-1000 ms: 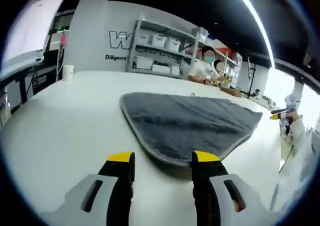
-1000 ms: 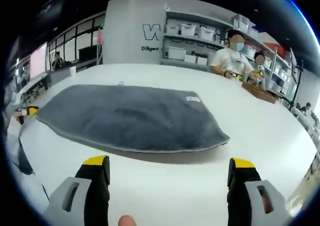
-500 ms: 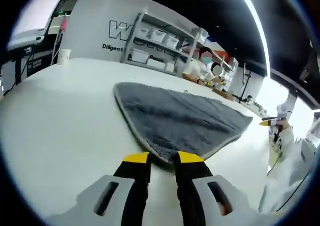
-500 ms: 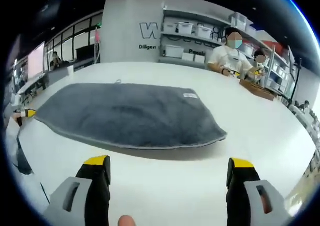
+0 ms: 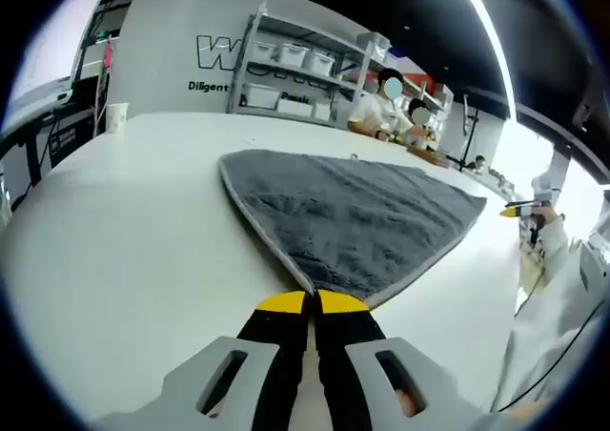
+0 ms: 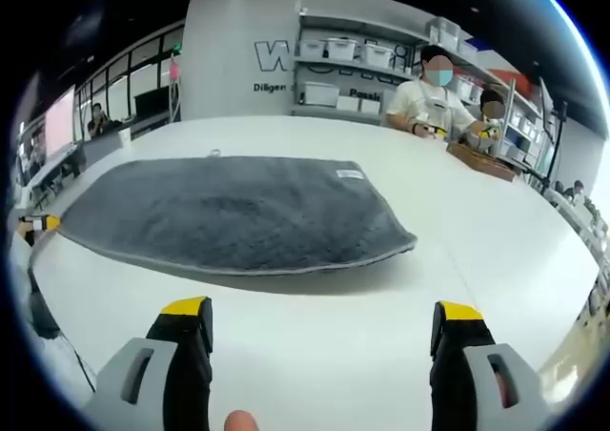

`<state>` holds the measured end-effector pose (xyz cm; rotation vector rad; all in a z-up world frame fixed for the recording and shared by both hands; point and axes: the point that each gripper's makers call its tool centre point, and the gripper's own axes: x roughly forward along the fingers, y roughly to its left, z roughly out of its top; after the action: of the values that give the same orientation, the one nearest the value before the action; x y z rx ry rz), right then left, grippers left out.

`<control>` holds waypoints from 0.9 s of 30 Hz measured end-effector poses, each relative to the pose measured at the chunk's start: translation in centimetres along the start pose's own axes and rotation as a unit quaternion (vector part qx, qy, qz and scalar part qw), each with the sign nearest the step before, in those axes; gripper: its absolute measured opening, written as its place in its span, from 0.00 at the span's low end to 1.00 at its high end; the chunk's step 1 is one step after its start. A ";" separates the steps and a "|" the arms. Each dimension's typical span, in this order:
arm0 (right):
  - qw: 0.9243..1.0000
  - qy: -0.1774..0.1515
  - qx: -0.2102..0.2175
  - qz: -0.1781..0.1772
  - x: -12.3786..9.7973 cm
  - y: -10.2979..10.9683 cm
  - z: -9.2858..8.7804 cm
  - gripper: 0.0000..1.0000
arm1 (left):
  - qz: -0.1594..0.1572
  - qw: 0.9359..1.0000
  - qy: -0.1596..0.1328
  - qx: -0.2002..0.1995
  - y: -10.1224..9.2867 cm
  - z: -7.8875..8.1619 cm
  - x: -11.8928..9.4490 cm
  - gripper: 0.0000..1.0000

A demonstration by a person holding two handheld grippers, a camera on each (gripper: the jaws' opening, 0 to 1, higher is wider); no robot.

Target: Open the folded towel by lifting each exposed corner and separating the folded layers until the towel lies flat within the target outline without major curled edges

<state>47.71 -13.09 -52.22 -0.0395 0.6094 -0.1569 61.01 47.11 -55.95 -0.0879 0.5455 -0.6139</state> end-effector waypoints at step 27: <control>0.999 0.005 0.028 -0.014 1.6 -1.7 0.2 0.92 | 0.066 0.995 -0.047 0.054 -1.3 5.2 -2.9 0.72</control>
<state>48.85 -15.06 -52.83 0.0078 0.6143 -0.2014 61.00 47.33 -49.90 0.0218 0.4233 -0.5060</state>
